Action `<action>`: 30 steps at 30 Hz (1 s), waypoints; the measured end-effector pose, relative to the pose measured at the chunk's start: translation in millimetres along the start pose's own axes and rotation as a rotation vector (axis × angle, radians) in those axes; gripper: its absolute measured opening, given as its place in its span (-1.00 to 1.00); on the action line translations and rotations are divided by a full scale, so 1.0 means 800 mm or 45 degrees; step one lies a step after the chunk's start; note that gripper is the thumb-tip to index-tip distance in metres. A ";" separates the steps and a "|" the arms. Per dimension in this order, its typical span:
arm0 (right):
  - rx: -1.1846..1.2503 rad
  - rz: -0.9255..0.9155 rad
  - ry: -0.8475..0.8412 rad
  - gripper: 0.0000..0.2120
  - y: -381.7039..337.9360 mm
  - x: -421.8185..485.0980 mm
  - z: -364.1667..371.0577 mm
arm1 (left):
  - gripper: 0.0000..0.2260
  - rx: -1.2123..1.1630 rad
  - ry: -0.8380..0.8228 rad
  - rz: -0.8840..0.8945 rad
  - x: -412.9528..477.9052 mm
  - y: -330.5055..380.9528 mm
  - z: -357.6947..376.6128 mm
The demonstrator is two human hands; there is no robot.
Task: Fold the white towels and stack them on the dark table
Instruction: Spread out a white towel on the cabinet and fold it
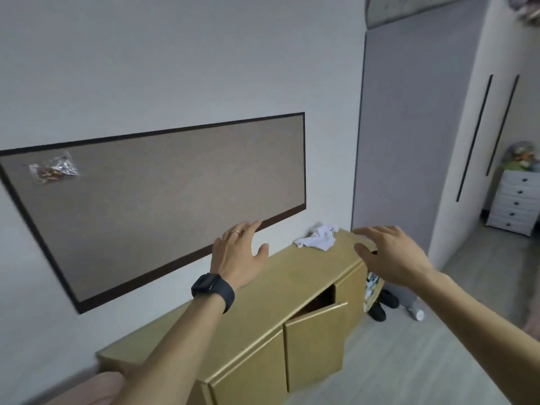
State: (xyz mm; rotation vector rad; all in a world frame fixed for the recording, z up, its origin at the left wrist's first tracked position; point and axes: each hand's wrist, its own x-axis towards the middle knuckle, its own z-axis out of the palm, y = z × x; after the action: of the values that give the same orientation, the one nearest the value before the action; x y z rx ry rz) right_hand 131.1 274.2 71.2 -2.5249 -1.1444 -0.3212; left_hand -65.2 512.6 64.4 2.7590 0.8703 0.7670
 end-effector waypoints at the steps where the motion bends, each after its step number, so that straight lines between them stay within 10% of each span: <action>1: 0.000 0.007 -0.018 -0.60 0.013 0.021 0.013 | -0.52 -0.008 -0.008 0.003 0.020 0.000 0.022; 30: 0.017 0.105 -0.591 -0.59 0.371 0.606 0.470 | -0.52 -0.014 -0.667 -0.221 0.535 -0.003 0.697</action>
State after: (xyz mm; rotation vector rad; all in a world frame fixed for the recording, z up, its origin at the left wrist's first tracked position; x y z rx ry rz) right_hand 693.9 573.3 -171.1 -2.7024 -1.1830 0.3108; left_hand 519.6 765.2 -232.1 2.6242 0.9560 0.0097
